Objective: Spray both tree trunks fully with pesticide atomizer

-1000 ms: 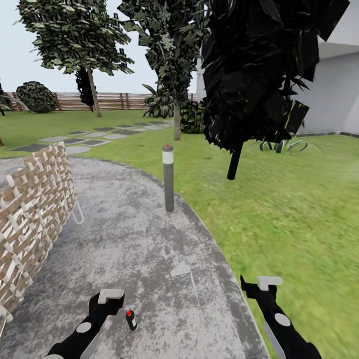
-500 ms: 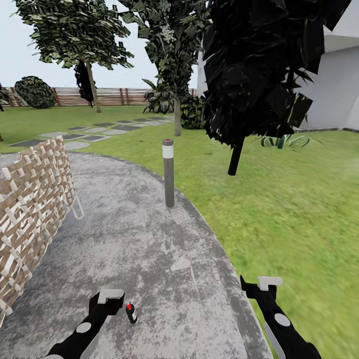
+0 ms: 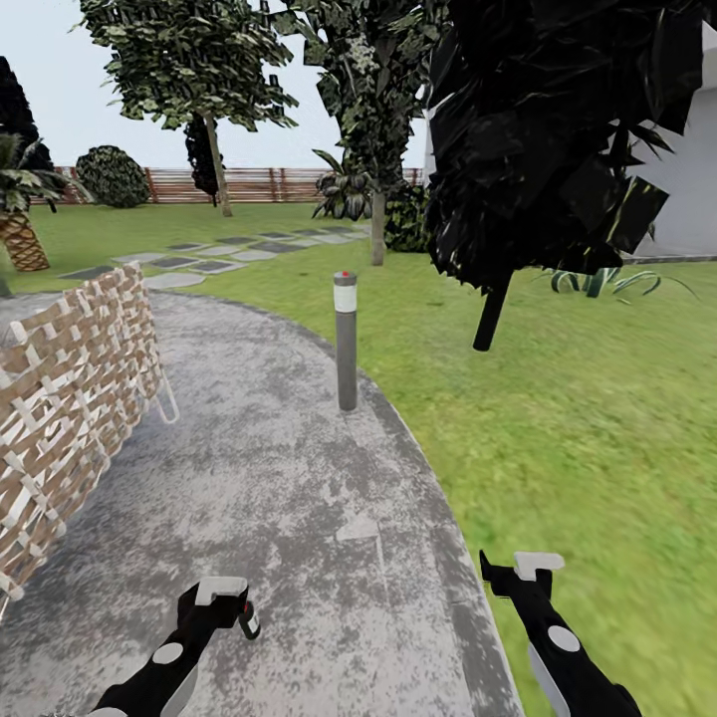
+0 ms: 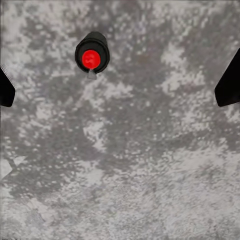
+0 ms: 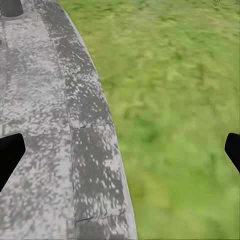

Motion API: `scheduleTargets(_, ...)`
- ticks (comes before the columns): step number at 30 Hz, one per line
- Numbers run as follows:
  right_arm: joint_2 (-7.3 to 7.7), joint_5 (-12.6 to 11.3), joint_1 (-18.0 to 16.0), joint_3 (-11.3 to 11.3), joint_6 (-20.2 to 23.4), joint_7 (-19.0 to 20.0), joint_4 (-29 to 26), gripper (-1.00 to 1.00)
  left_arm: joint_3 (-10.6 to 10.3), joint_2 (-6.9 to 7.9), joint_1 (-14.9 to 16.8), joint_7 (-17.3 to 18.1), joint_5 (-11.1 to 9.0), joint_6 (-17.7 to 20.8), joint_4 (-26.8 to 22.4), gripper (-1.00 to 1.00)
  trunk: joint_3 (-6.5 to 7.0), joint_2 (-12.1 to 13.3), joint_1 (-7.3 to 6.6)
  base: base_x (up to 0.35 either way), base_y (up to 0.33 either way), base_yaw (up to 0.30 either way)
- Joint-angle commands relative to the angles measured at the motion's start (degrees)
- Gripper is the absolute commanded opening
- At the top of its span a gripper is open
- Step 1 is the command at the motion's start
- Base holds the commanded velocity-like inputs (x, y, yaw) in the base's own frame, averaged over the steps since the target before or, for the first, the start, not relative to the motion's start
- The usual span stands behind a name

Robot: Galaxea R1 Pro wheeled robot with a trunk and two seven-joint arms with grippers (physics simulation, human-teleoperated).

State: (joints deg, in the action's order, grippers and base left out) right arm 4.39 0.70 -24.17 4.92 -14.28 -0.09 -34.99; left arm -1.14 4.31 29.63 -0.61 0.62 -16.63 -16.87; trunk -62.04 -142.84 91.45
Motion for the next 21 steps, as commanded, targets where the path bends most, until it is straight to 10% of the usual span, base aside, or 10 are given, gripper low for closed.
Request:
scheduleTargets(1,0.00,0.00,0.00,0.00,0.00,0.00,0.00,1.00,0.20,0.05,0.00,0.00,-0.21,-0.05,0.06,1.00,-0.03,0.00,0.00,0.023,-0.058,0.072)
scheduleTargets(21,0.08,0.00,0.00,0.09,-0.01,0.00,-0.07,1.00,0.21,0.13,-0.08,0.28,-0.30,-2.61,0.05,1.00,-3.68,-0.56,0.53,0.002,-0.005,0.006)
